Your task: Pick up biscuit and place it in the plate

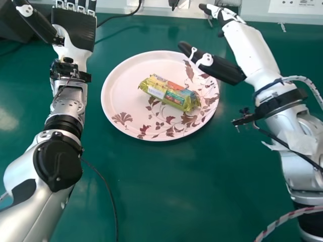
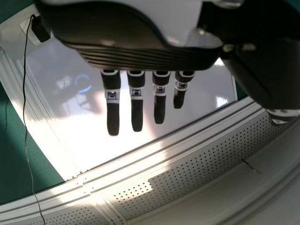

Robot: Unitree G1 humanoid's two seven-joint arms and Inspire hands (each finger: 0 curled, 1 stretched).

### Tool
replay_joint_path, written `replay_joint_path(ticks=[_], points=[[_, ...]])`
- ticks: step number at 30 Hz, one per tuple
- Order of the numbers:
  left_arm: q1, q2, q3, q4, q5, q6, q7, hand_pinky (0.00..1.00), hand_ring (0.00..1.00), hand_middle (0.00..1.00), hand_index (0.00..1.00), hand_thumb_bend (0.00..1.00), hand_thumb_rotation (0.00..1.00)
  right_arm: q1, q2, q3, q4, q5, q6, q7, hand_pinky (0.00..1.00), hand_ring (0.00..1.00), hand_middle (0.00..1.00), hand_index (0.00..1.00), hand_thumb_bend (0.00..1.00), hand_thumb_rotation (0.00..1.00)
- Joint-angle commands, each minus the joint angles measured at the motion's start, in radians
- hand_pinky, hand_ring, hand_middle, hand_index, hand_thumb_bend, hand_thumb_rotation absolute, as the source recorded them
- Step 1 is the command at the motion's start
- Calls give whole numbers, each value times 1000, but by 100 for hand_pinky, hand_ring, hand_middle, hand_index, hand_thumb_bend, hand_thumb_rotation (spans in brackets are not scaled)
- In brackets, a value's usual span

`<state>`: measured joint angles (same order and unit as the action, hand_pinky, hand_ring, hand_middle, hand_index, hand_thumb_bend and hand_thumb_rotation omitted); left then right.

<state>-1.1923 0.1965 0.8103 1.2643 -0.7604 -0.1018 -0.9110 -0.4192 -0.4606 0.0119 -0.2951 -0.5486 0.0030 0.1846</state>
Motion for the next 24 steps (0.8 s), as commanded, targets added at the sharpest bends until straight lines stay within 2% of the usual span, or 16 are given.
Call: replay_joint_path(ticks=[1, 6, 12, 19, 24], points=[[11, 4, -6, 6, 3, -2, 0, 57, 75, 86, 99, 93, 79, 14, -2, -16, -4, 22, -10, -11, 71, 86, 97, 100, 92, 66], [12, 4, -8, 6, 4, 0, -9, 59, 77, 88, 99, 92, 80, 25, -6, -31, -25, 36, -4, -4, 70, 85, 97, 100, 92, 64], [12, 4, -9, 6, 7, -6, -3, 58, 80, 90, 99, 93, 80, 37, 6, -62, -28, 108, 1, 2, 71, 86, 98, 100, 93, 62], [13, 4, -9, 7, 7, 0, -10, 66, 82, 93, 100, 91, 78, 47, 13, -102, 10, 207, -42, -12, 70, 84, 97, 100, 91, 63], [14, 3, -11, 6, 8, 2, -16, 67, 81, 93, 99, 91, 79, 47, 21, -122, 62, 265, -90, -27, 72, 88, 100, 100, 90, 63]])
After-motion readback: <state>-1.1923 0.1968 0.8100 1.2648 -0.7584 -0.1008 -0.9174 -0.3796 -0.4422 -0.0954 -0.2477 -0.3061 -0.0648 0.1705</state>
